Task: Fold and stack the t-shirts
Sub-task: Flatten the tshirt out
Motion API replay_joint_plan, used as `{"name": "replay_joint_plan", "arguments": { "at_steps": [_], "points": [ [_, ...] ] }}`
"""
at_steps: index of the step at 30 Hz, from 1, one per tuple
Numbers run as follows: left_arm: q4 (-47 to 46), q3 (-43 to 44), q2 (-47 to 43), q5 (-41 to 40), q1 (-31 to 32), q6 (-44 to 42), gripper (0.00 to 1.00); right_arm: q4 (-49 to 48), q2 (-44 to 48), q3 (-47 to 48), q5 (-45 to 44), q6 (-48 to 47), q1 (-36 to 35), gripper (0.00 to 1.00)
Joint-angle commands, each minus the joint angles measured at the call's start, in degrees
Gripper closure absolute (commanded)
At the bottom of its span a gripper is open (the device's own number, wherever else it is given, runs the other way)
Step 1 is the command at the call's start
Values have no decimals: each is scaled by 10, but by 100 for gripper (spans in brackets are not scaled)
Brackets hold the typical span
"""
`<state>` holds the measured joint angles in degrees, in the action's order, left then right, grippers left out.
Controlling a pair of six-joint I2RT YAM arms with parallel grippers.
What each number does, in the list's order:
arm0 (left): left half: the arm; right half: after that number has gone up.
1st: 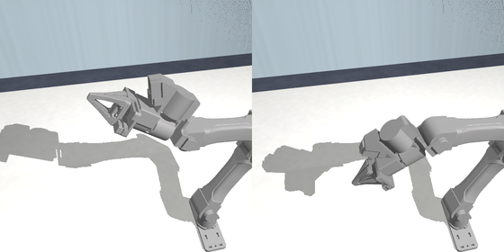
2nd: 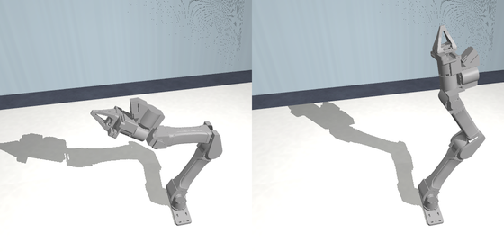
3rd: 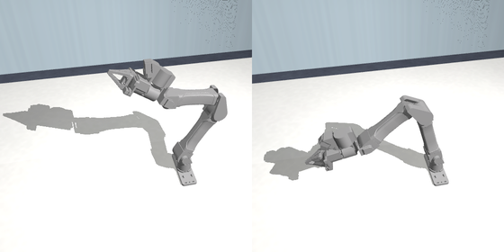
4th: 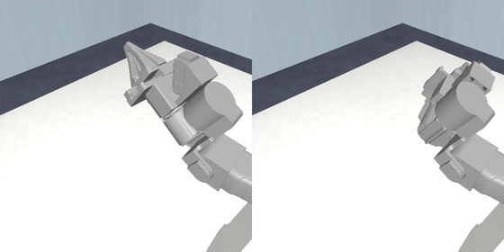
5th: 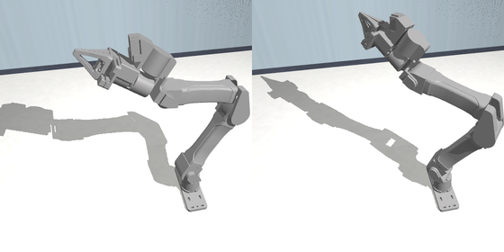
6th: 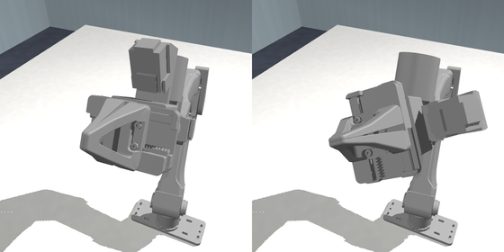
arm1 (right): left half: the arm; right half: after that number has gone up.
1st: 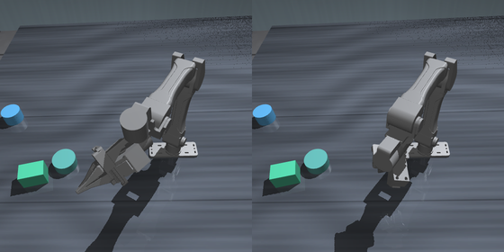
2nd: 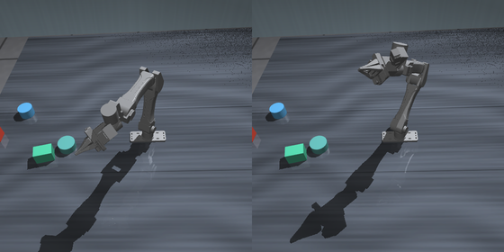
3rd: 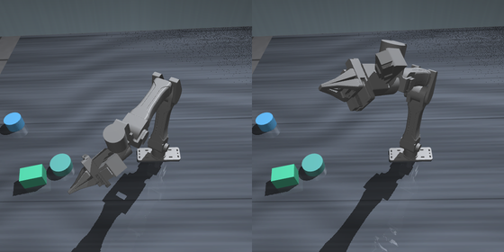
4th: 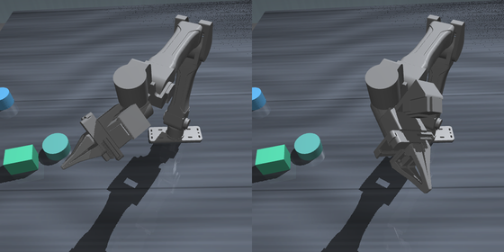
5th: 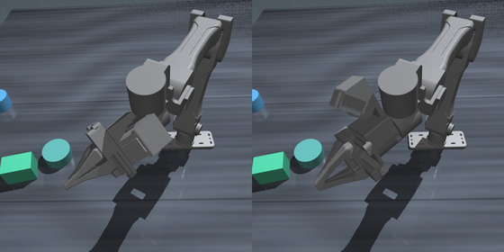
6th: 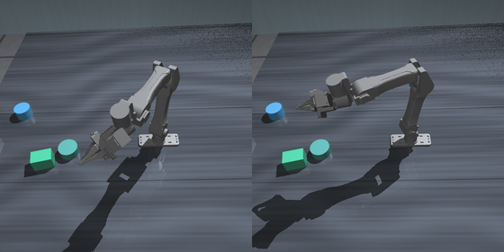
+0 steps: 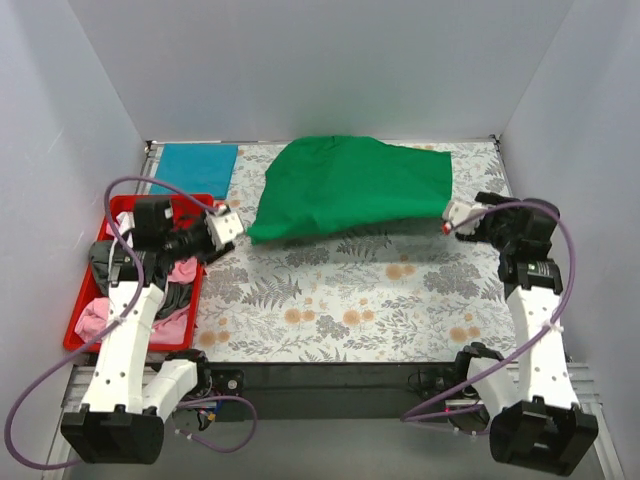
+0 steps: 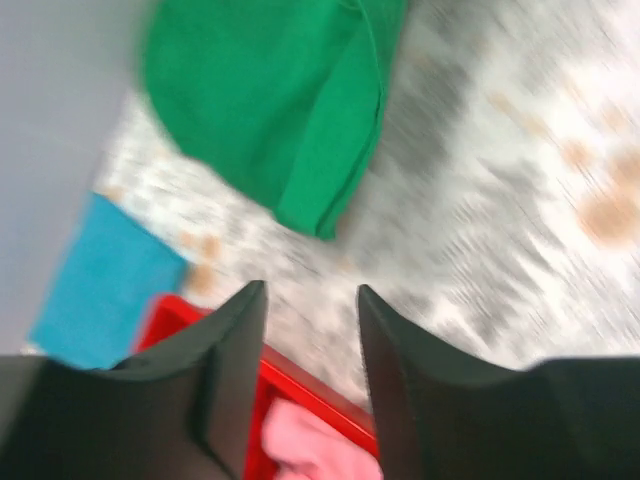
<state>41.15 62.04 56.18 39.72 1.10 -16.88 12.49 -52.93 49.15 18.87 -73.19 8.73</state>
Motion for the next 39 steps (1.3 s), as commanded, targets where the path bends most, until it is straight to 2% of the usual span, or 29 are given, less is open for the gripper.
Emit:
{"name": "replay_joint_plan", "arguments": {
  "at_steps": [1,4,6,8,9,10,14,15,19,22,28,35,39],
  "points": [
    [266,-65,-72,28,-6,-171,55,156,80,-44,7,-131,11,24],
    [325,-45,-103,57,-6,-166,53,204,125,-49,26,-144,17,18],
    [319,-26,-90,62,-6,-113,52,213,124,-36,33,-128,16,16],
    [280,-20,-48,55,-6,-78,53,215,84,-18,34,-100,16,18],
    [258,-18,-29,52,-6,-27,53,215,37,8,35,-82,16,18],
    [204,-14,-11,46,-6,-2,53,216,10,23,36,-38,17,20],
    [119,40,117,31,-3,127,56,237,-128,120,41,67,12,37],
    [110,56,172,19,1,165,58,250,-178,139,26,83,-4,40],
    [45,109,284,-61,50,248,64,264,-277,198,-25,146,-52,54],
    [14,115,351,-145,96,263,66,273,-343,216,-54,189,-85,60],
    [-11,105,442,-192,160,275,69,279,-444,237,-86,226,-102,61],
    [-34,4,432,-232,191,245,71,272,-490,190,-133,221,-102,63],
    [-24,-63,389,-245,192,210,71,271,-464,140,-147,187,-97,56]
  ]
}}
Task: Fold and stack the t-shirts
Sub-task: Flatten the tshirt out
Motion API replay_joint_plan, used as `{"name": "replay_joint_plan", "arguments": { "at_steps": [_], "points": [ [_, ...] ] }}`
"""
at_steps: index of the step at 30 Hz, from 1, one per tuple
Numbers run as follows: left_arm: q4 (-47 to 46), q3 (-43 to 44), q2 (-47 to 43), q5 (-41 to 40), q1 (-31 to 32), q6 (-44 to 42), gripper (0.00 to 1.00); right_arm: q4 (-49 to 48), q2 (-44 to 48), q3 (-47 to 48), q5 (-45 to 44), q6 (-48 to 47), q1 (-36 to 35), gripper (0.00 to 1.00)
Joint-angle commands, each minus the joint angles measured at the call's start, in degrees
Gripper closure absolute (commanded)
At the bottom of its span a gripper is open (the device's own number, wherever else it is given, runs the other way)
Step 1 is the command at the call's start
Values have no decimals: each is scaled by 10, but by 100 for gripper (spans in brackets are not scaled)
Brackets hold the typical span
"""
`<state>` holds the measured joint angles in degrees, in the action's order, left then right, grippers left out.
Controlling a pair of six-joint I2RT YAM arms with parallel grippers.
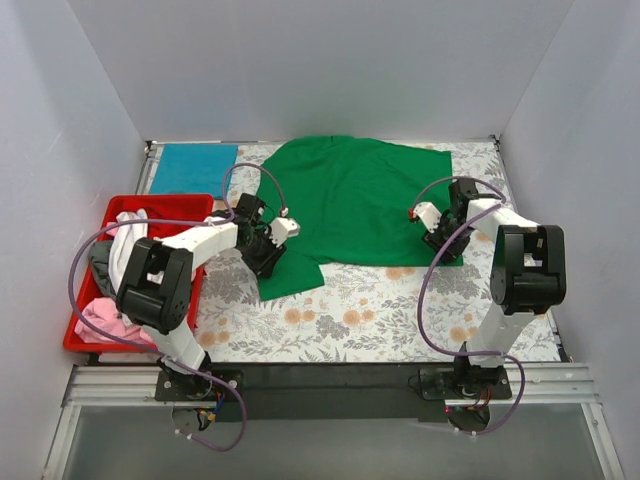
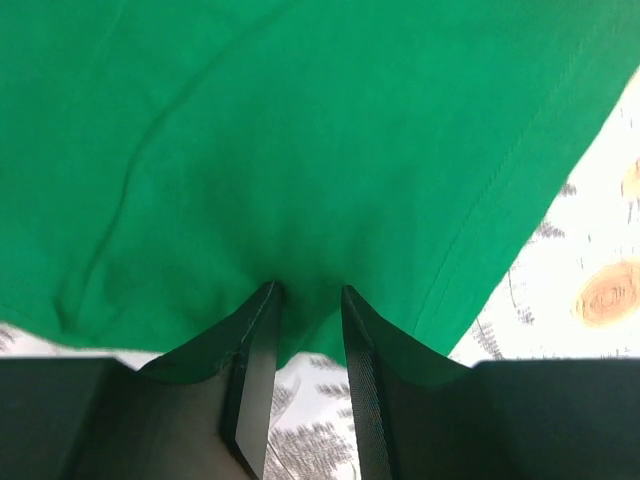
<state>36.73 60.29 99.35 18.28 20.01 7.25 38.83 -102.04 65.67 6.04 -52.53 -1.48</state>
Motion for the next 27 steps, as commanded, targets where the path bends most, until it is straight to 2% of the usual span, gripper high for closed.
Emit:
{"name": "replay_joint_plan", "arguments": {
  "at_steps": [1,5,7,8,10,12,14,15,18,19,23,27],
  "points": [
    [23,-72,-55,-32,3,-37,71,9,37,-51,-21,-30,7,54],
    [63,-130,-115,-33,16,-66,71,30,95,-113,-34,-82,9,49],
    [119,-148,-165,-12,31,-91,71,61,156,-138,-32,-115,9,49],
    [120,-145,-182,-12,34,-96,70,76,156,-137,-24,-115,9,49],
    [168,-121,-209,16,31,-100,69,125,191,-108,18,-154,50,49],
    [197,-58,-217,42,19,-101,66,175,190,-31,78,-143,75,49],
    [198,-8,-192,82,2,-84,65,181,172,34,111,-116,76,49],
    [177,30,-180,85,-1,-75,65,180,145,52,118,-96,68,49],
    [96,68,-119,60,-6,-4,64,170,83,98,105,-34,27,50],
    [80,89,-98,49,-7,13,64,163,71,105,102,-4,19,50],
    [77,150,-7,40,-15,50,64,123,31,115,72,20,-8,53],
    [48,143,29,18,-15,63,64,95,5,90,38,23,-9,53]
  ]
}}
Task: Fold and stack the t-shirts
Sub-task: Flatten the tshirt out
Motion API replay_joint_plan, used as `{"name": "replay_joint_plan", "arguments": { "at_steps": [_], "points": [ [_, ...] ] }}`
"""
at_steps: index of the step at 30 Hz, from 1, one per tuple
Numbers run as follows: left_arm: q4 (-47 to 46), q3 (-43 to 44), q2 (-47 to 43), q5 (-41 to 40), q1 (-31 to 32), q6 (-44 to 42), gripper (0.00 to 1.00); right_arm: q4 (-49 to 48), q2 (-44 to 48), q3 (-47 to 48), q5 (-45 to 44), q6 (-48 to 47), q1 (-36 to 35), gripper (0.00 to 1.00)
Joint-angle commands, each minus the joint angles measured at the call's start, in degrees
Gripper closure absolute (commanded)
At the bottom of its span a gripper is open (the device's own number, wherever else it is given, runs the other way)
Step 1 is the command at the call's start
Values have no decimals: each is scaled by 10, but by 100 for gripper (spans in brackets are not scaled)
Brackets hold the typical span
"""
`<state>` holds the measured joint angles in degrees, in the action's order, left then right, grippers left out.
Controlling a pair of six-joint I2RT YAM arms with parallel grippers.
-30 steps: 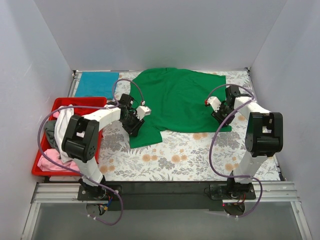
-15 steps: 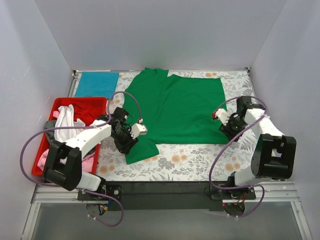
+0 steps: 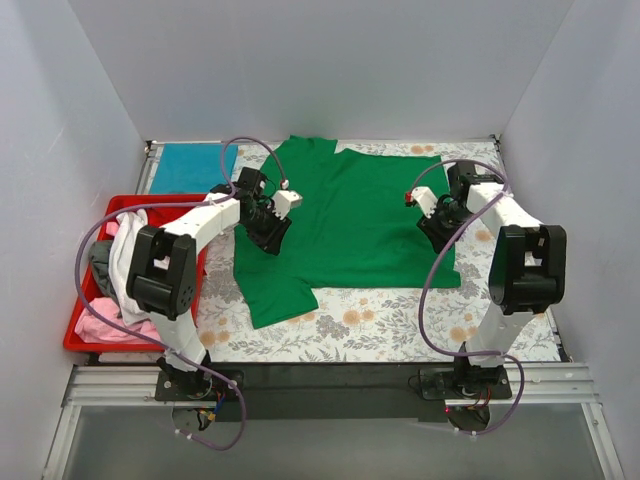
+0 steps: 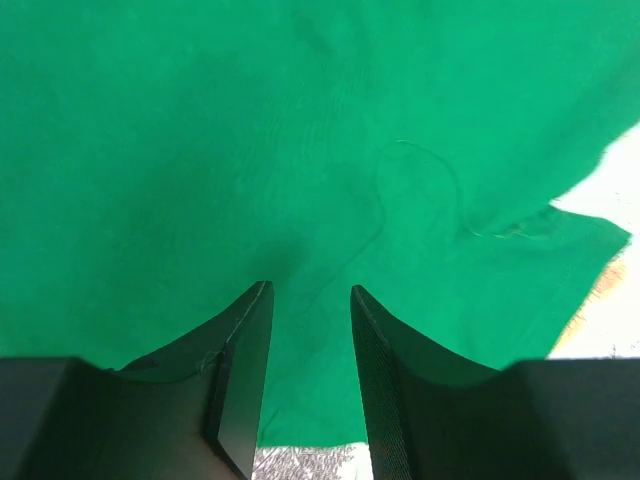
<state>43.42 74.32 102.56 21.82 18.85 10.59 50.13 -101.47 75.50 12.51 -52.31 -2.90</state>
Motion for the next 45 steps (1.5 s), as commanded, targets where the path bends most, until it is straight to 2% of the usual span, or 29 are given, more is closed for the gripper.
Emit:
{"name": "replay_joint_plan", "arguments": {
  "at_steps": [1,6,11,15,19,23,28,31,36,40,45],
  "points": [
    [-18,-1,7,-19,-3,27,64,-21,-5,-24,-32,20,4,53],
    [6,-33,-7,1,-4,11,64,-21,26,-86,-26,-8,4,51],
    [47,-71,-71,16,-3,-30,61,-28,58,-122,-49,-24,9,46],
    [80,-93,-147,60,7,-61,60,-23,54,-96,-34,-9,18,49],
    [66,-150,-199,48,72,-61,60,-14,58,-52,2,13,18,53],
    [41,-181,-179,22,98,-44,63,-7,28,-19,2,31,17,55],
    [28,-202,-156,-30,109,-53,63,-9,6,-32,-24,20,10,55],
    [32,-234,-143,-69,121,-66,63,-14,-7,-47,-38,13,7,55],
    [59,-287,-148,-71,158,-81,65,-42,-4,-116,-93,-10,8,56],
    [95,-307,-194,-57,220,-83,65,-40,45,-176,-117,-37,17,57],
    [187,-273,-229,64,274,-80,66,-9,113,-208,-130,-75,45,58]
  ]
}}
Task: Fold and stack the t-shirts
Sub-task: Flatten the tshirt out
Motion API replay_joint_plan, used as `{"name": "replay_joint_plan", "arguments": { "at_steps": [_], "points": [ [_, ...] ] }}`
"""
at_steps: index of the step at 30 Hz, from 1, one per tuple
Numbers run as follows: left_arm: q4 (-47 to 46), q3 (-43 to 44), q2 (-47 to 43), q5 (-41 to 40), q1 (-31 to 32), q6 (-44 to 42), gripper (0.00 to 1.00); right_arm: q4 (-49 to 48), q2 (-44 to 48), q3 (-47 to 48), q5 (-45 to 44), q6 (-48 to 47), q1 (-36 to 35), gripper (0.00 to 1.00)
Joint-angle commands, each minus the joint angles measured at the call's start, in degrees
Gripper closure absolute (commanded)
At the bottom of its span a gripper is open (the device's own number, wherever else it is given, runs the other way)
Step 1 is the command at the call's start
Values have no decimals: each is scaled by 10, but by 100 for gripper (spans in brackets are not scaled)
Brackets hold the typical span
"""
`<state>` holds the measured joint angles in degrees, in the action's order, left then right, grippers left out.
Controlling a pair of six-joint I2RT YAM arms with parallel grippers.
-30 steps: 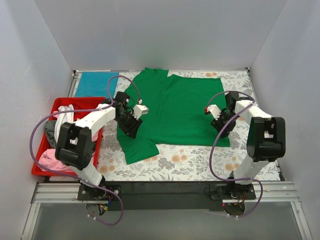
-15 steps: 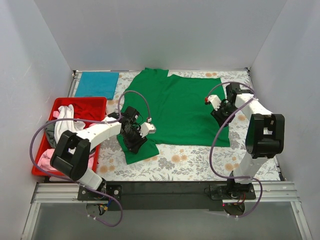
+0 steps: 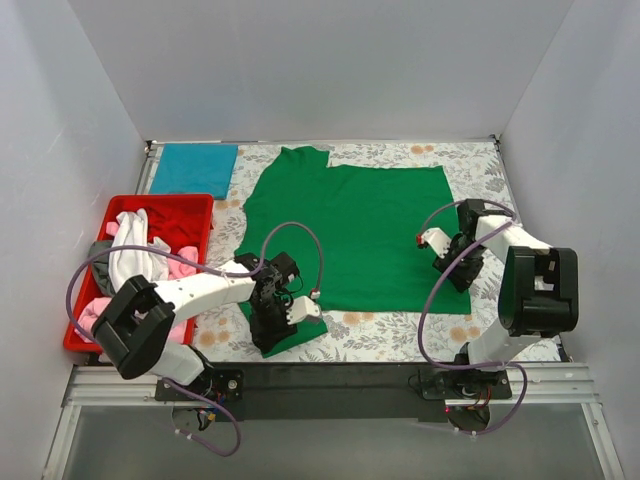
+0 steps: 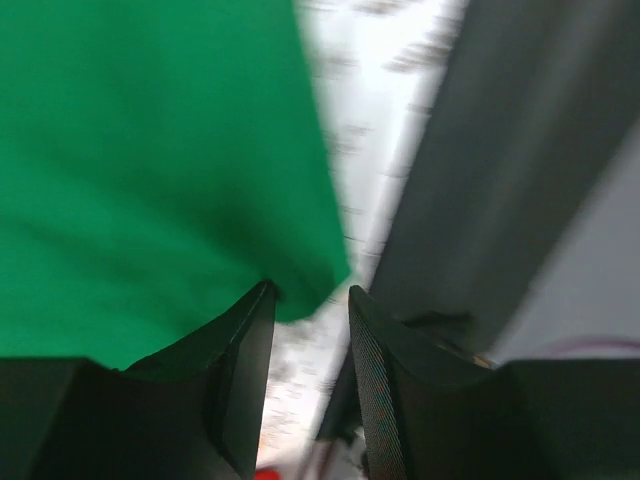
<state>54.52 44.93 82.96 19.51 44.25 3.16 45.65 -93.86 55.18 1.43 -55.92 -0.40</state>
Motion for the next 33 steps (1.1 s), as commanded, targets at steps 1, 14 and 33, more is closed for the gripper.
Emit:
{"name": "replay_joint_plan", "arguments": {
  "at_steps": [1,14,33],
  "points": [
    [86,48,-35,103,20,-4,66,48,49,15,0,-45,22,58],
    [-75,231,107,22,-214,72,64,62,-59,184,101,42,22,58],
    [1,86,70,42,-233,75,67,0,-6,57,48,-3,24,57]
  ]
}}
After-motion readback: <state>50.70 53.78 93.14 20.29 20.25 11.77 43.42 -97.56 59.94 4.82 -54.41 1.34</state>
